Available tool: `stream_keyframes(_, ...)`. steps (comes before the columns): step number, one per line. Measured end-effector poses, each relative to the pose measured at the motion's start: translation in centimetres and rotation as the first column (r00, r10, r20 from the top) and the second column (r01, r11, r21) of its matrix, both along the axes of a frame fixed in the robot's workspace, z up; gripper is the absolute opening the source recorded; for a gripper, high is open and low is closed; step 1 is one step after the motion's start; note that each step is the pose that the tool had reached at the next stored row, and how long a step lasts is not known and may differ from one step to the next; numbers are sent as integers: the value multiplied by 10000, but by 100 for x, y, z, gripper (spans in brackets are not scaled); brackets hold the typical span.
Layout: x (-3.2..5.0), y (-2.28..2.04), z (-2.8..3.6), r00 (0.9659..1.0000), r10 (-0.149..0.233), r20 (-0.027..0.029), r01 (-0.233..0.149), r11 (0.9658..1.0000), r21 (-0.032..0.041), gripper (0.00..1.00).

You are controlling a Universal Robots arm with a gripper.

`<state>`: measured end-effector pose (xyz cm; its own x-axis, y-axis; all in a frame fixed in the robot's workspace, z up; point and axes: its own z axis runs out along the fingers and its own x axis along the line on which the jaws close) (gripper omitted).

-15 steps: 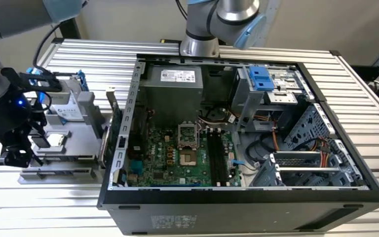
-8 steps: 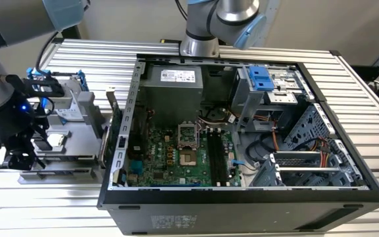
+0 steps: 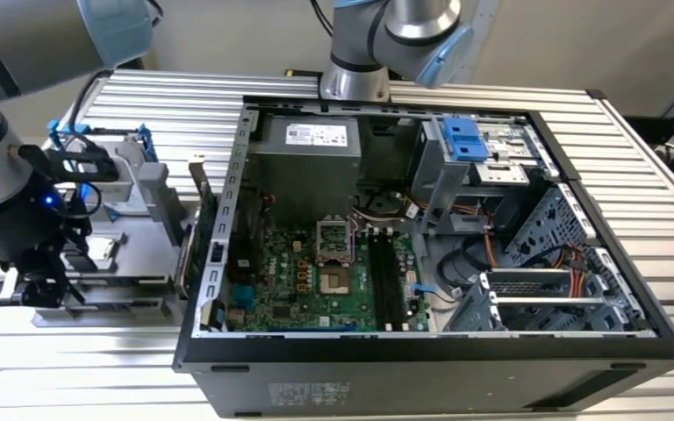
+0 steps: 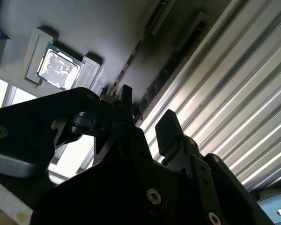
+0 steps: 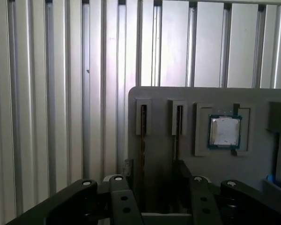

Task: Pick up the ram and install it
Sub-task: 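Pick up the ram and move it above insertion slot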

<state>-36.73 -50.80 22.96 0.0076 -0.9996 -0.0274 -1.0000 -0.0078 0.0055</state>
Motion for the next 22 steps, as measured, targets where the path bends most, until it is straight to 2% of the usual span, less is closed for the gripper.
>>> stream_keyframes(22, 0, -21, -342, 9999, -101, 1, 101, 9999, 0, 100)
